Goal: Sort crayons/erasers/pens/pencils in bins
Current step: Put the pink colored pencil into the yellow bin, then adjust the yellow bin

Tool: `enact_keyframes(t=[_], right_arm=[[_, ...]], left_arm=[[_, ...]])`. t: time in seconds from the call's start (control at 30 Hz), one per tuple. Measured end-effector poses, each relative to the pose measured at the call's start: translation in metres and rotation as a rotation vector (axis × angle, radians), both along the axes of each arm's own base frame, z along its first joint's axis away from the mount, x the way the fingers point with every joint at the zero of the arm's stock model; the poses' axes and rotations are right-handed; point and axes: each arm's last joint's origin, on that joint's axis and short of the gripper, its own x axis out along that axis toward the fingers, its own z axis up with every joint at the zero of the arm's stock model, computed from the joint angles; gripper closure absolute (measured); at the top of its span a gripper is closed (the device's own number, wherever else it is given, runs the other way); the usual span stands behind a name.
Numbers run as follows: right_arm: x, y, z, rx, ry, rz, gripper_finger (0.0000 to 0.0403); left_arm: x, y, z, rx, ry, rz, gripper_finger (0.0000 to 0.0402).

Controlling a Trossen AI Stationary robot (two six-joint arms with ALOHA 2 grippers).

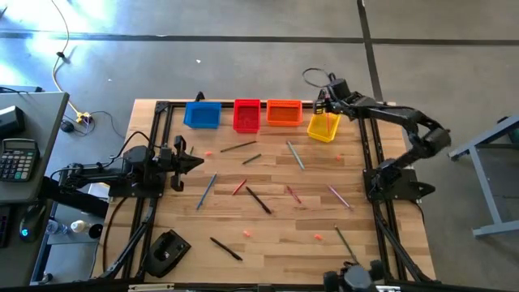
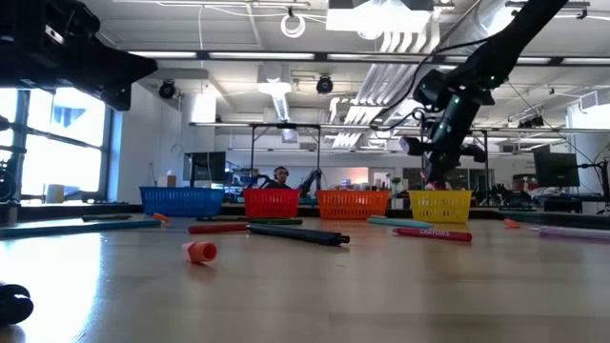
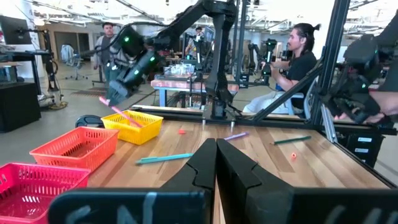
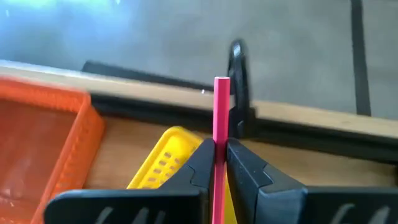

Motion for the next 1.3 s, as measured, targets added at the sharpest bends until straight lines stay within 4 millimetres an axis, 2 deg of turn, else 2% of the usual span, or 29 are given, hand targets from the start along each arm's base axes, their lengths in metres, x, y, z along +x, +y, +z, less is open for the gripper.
enact_keyframes(t=[0.17,0.33,0.57,0.7,0.83,1.0,1.17,1.3], right_arm=[[0.008,-0.006,-0.012,0.089,0.016,0.008,0.0385],[0.011,-0.011,-0.011,0.119,0.058,0.008,0.0373],[0.015,-0.018,0.009,0.118,0.082,0.019,0.0306],[0.022,-0.016,0.034,0.155,0.146,0.096,0.0278],[0.036,0.01,0.052,0.249,0.226,0.239,0.0303],[0.053,0.061,0.053,0.33,0.285,0.365,0.0389],[0.065,0.096,0.035,0.414,0.259,0.432,0.0385],[0.062,0.108,0.013,0.446,0.281,0.417,0.04]], left_arm=[[0.0,0.0,0.0,0.0,0.0,0.0,0.0401],[0.0,0.0,0.0,0.0,0.0,0.0,0.0401],[0.0,0.0,0.0,0.0,0.0,0.0,0.0401],[0.0,0.0,0.0,0.0,0.0,0.0,0.0401],[0.0,0.0,0.0,0.0,0.0,0.0,0.0401],[0.0,0.0,0.0,0.0,0.0,0.0,0.0401],[0.0,0.0,0.0,0.0,0.0,0.0,0.0401],[0.0,0.0,0.0,0.0,0.0,0.0,0.0401]])
